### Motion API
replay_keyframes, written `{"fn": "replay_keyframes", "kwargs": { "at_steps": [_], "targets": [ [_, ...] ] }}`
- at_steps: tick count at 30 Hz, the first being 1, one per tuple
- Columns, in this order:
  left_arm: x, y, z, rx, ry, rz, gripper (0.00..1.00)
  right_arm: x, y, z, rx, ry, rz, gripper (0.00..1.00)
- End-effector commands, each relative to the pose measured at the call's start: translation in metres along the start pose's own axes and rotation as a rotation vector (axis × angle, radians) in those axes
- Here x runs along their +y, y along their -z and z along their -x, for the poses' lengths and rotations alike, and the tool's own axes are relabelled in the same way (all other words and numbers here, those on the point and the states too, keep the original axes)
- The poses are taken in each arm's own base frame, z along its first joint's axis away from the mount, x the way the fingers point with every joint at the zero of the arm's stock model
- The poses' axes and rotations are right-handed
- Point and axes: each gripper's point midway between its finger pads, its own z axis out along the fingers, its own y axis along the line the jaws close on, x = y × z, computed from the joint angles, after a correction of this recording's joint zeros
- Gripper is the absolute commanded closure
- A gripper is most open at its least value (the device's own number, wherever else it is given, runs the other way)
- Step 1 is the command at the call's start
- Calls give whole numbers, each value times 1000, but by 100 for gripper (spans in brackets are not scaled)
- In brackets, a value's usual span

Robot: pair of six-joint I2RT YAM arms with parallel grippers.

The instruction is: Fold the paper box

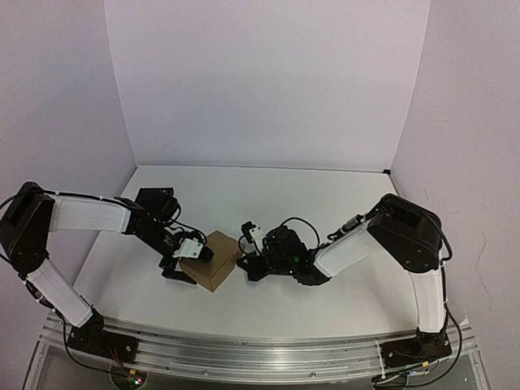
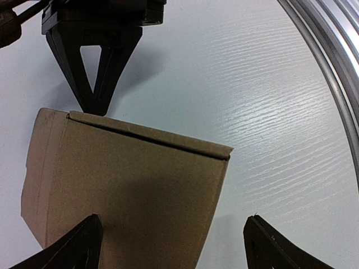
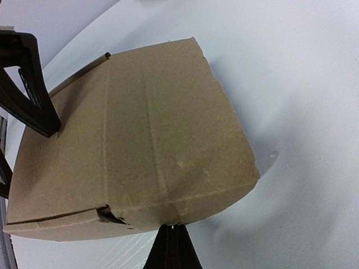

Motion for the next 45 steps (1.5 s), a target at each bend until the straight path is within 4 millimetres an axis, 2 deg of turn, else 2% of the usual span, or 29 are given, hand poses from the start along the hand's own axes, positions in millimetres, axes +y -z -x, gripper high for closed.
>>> {"fn": "replay_keyframes", "kwargs": {
  "at_steps": [1,6,15,20,25,29,33,38,41,43,45],
  "targets": [
    [-26,-5,-13,41,63,-84,10,11,-8,18,-55,4,36,100],
    [-27,-5,-12,38,61,-85,10,1,-7,20,-74,7,-12,100],
    [-29,-4,-12,36,60,-90,11,1,-8,34,-119,26,-29,100],
    [-28,-4,-13,39,59,-88,11,5,-7,27,-99,17,2,100],
    [-28,-5,-13,38,59,-84,11,4,7,17,-74,33,5,100],
    [-27,-4,-12,32,55,-80,11,-15,27,14,-72,76,-105,100],
    [-29,-4,-12,34,39,-84,10,-30,34,28,-40,136,-208,100],
    [-32,-3,-12,27,-18,-84,11,-57,22,60,-38,98,-317,100],
    [-34,-3,-13,28,-48,-85,11,-72,7,70,-46,43,-339,100],
    [-35,-4,-15,36,-64,-83,11,-73,-6,71,-47,36,-332,100],
    [-35,-4,-16,39,-84,-76,11,-67,-23,71,-39,25,-282,100]
  ]
}}
